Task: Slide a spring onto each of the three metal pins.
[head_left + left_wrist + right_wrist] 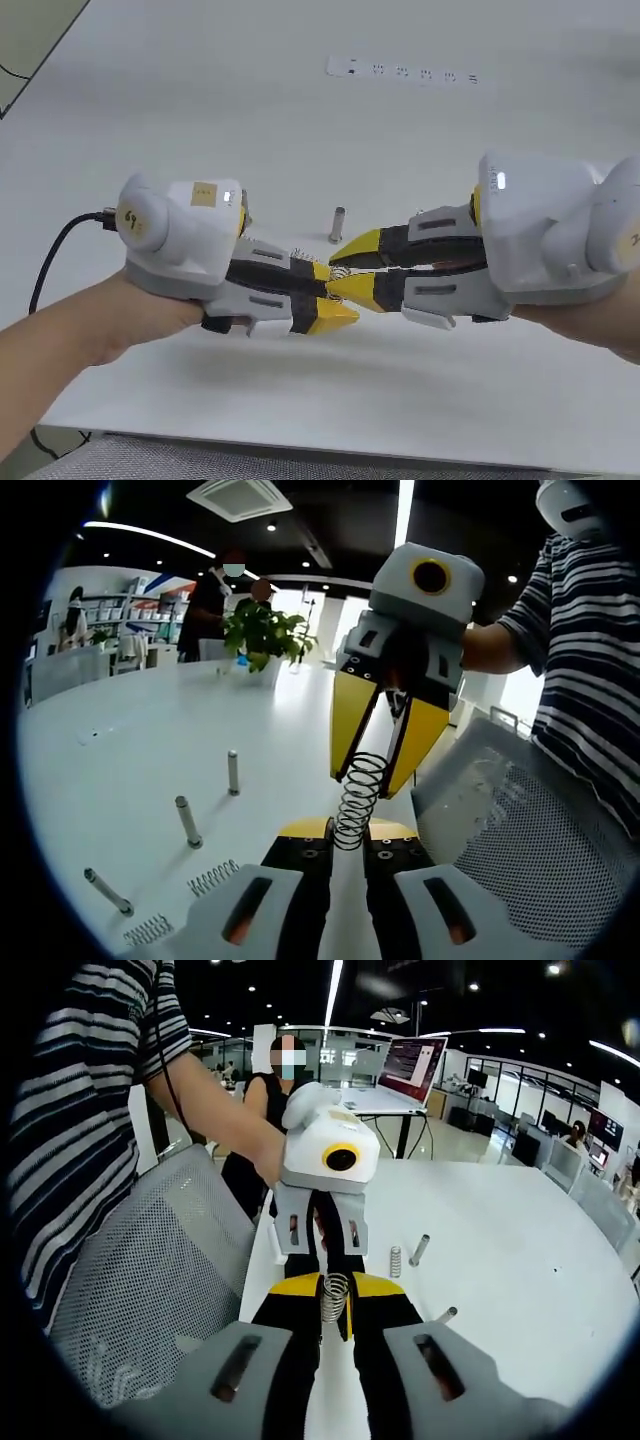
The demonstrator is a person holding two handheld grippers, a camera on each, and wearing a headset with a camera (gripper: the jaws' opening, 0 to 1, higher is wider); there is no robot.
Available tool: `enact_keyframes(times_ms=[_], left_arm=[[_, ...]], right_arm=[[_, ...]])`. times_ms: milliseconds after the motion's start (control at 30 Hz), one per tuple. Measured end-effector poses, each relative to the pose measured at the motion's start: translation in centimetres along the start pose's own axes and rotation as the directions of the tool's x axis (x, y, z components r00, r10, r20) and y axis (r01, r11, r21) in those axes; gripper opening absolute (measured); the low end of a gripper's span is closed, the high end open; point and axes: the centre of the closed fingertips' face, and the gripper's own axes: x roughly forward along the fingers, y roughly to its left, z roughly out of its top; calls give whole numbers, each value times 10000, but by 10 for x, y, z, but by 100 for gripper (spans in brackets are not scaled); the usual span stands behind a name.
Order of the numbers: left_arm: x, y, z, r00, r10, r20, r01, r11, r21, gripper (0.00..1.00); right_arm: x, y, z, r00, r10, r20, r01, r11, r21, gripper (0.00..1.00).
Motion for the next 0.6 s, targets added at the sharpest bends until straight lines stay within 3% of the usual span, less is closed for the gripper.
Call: enact_keyframes(times_ms=[600], left_arm=[[-1, 2, 1, 9999, 149, -35, -149, 9999, 43, 9]], right_arm=[[4, -1, 3, 10000, -1, -83, -3, 9983, -581, 12]])
